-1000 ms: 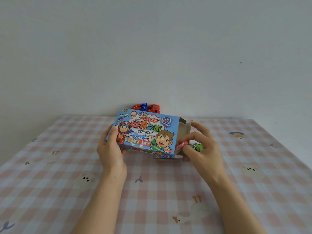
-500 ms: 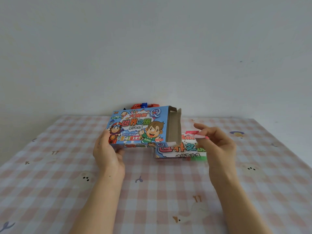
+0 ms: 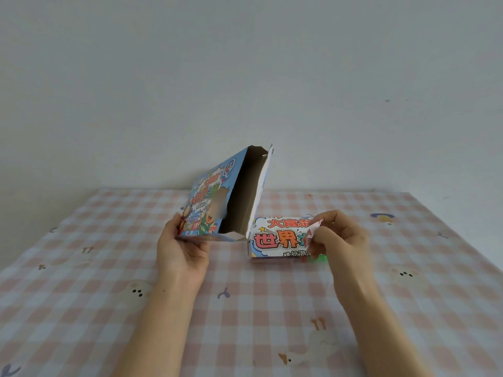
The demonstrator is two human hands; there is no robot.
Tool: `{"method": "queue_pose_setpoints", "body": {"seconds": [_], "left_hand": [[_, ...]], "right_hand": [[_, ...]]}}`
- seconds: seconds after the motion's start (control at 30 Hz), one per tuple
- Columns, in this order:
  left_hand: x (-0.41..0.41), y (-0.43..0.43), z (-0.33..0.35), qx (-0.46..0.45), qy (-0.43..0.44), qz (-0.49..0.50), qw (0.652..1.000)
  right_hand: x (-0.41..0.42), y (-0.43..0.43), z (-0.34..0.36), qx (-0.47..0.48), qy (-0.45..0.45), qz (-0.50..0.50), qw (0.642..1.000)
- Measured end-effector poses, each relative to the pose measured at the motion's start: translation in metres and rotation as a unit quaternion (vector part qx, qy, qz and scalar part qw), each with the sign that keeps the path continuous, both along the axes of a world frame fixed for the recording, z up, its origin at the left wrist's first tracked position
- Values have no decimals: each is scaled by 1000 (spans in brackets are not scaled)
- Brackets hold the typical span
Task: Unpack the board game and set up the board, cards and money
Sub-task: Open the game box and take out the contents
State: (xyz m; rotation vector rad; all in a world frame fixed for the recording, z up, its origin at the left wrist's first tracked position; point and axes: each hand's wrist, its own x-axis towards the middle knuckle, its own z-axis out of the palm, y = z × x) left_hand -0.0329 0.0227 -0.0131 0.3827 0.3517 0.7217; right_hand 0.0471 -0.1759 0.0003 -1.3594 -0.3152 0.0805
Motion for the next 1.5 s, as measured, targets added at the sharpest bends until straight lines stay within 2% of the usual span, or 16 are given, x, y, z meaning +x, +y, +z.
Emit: {"method": "queue_pose_setpoints", "body": {"seconds": [0.13,0.23,0.37,0.53,0.63,0.73,0.87,1.03,1.2,1.37,1.5], "left_hand": [[0,-2,2,-10,2,1,1000],[1,-3,1,-5,39,32,999],[5,-3,-2,77,134,106,982],[5,-5,-3,172,170,152,958],[6,-9,-1,200,172,142,954],[7,-13,-1,214,169,122,954],[6,-13,-1,212,166,115,956],[7,-9,-3,183,164,114,963],[8,-6,-5,151,166,105,969],[8,-6,-6,149,163,101,970],[8,-6,-6,159,167,100,968]], "right_hand": [[-1,0,-1,-16,-6,14,1000],[0,2,-4,-34,-20,-19,999],[3,-1,-5,4,-34,-97,995],[4,-4,-5,43,-42,-140,988],[4,0,-7,13,-69,-129,989],[2,3,-9,-63,-111,-120,985],[1,7,-16,-160,-190,-122,961],[7,14,-26,-247,-264,-64,930],[2,12,-21,-135,-265,-77,952],[4,13,-22,-139,-276,-93,946],[9,14,-28,-168,-246,-67,952]]}}
